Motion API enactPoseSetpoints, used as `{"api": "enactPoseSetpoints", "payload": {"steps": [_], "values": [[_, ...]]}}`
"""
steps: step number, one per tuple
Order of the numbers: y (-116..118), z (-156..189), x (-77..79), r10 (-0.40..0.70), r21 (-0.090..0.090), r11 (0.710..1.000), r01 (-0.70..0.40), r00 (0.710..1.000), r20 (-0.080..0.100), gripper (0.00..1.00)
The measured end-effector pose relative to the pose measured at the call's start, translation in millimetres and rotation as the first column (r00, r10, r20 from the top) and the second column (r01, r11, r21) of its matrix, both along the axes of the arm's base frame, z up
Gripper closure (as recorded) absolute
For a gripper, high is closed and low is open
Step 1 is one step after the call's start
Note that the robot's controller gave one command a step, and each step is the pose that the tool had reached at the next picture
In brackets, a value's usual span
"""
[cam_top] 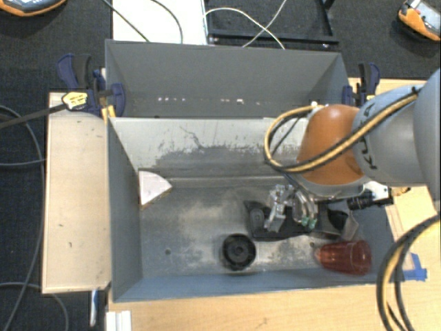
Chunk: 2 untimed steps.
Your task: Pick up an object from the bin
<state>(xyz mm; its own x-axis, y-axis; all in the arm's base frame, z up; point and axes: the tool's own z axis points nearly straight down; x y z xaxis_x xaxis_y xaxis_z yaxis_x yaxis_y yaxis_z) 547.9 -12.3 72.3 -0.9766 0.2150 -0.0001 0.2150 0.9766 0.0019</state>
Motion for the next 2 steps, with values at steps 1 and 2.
{"api": "enactPoseSetpoints", "payload": {"steps": [1,2], "values": [[0.0,3.3,-0.6,0.000,0.000,1.000,0.000,1.000,-0.001,1.00],[-0.3,23.0,-1.4,-0.001,0.000,1.000,0.001,1.000,-0.003,1.00]]}}
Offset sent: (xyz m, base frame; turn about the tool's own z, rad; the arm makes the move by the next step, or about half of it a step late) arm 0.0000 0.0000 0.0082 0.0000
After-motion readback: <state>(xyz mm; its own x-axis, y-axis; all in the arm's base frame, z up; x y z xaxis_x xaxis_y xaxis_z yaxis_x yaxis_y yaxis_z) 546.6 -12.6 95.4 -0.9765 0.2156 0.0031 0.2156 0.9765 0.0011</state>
